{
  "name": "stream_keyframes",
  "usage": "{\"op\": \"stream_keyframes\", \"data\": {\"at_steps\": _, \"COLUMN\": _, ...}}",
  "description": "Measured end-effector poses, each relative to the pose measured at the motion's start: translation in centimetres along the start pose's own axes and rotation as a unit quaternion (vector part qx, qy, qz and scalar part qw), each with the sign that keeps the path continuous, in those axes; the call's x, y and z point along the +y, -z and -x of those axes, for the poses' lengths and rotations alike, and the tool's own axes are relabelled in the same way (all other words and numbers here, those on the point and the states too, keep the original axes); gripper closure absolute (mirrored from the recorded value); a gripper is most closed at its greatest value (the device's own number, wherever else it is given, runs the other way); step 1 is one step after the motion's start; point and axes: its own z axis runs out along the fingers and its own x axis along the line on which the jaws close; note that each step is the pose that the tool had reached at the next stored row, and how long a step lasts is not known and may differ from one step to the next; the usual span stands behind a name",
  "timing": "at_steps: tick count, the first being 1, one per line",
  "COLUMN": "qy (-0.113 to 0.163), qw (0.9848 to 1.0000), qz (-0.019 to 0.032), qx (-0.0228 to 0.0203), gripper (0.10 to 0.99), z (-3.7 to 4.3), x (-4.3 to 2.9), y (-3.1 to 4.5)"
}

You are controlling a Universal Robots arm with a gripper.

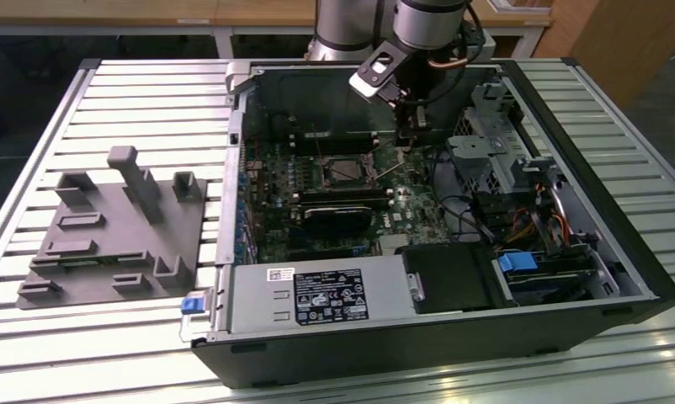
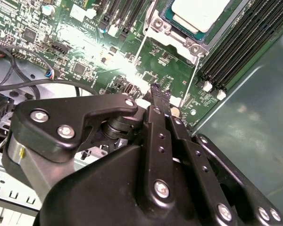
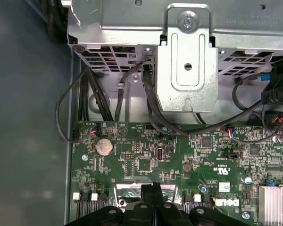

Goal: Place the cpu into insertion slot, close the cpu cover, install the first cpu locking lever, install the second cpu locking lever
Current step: 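Close the cpu cover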

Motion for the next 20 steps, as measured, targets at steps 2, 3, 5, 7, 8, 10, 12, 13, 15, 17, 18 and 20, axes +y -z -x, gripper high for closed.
{"op": "stream_keyframes", "data": {"at_steps": 2, "qy": 0.000, "qw": 1.0000, "qz": -0.0001, "qx": 0.0001, "gripper": 0.980, "z": 0.00, "x": 0.08, "y": -0.04}}
{"op": "stream_keyframes", "data": {"at_steps": 3, "qy": 0.000, "qw": 1.0000, "qz": -0.0002, "qx": 0.0001, "gripper": 0.980, "z": -0.01, "x": 0.15, "y": -0.07}}
{"op": "stream_keyframes", "data": {"at_steps": 5, "qy": 0.000, "qw": 1.0000, "qz": -0.0003, "qx": 0.0001, "gripper": 0.980, "z": -0.03, "x": 0.36, "y": -0.13}}
{"op": "stream_keyframes", "data": {"at_steps": 7, "qy": 0.000, "qw": 1.0000, "qz": -0.0005, "qx": 0.0001, "gripper": 0.980, "z": -0.07, "x": 0.60, "y": -0.22}}
{"op": "stream_keyframes", "data": {"at_steps": 8, "qy": 0.000, "qw": 1.0000, "qz": -0.0006, "qx": 0.0000, "gripper": 0.980, "z": -0.10, "x": 0.69, "y": -0.26}}
{"op": "stream_keyframes", "data": {"at_steps": 10, "qy": 0.000, "qw": 1.0000, "qz": -0.0006, "qx": 0.0000, "gripper": 0.980, "z": -0.13, "x": 0.79, "y": -0.30}}
{"op": "stream_keyframes", "data": {"at_steps": 12, "qy": 0.000, "qw": 1.0000, "qz": -0.0006, "qx": 0.0000, "gripper": 0.980, "z": -0.13, "x": 0.81, "y": -0.34}}
{"op": "stream_keyframes", "data": {"at_steps": 13, "qy": 0.000, "qw": 1.0000, "qz": -0.0007, "qx": 0.0000, "gripper": 0.980, "z": -0.14, "x": 0.83, "y": -0.36}}
{"op": "stream_keyframes", "data": {"at_steps": 15, "qy": 0.001, "qw": 1.0000, "qz": -0.0007, "qx": 0.0000, "gripper": 0.980, "z": -0.14, "x": 0.89, "y": -0.39}}
{"op": "stream_keyframes", "data": {"at_steps": 17, "qy": 0.002, "qw": 1.0000, "qz": -0.0007, "qx": 0.0001, "gripper": 0.980, "z": -0.14, "x": 0.95, "y": -0.41}}
{"op": "stream_keyframes", "data": {"at_steps": 18, "qy": 0.003, "qw": 1.0000, "qz": -0.0007, "qx": 0.0001, "gripper": 0.980, "z": -0.14, "x": 0.99, "y": -0.42}}
{"op": "stream_keyframes", "data": {"at_steps": 20, "qy": 0.003, "qw": 1.0000, "qz": -0.0007, "qx": 0.0001, "gripper": 0.980, "z": -0.14, "x": 1.06, "y": -0.43}}
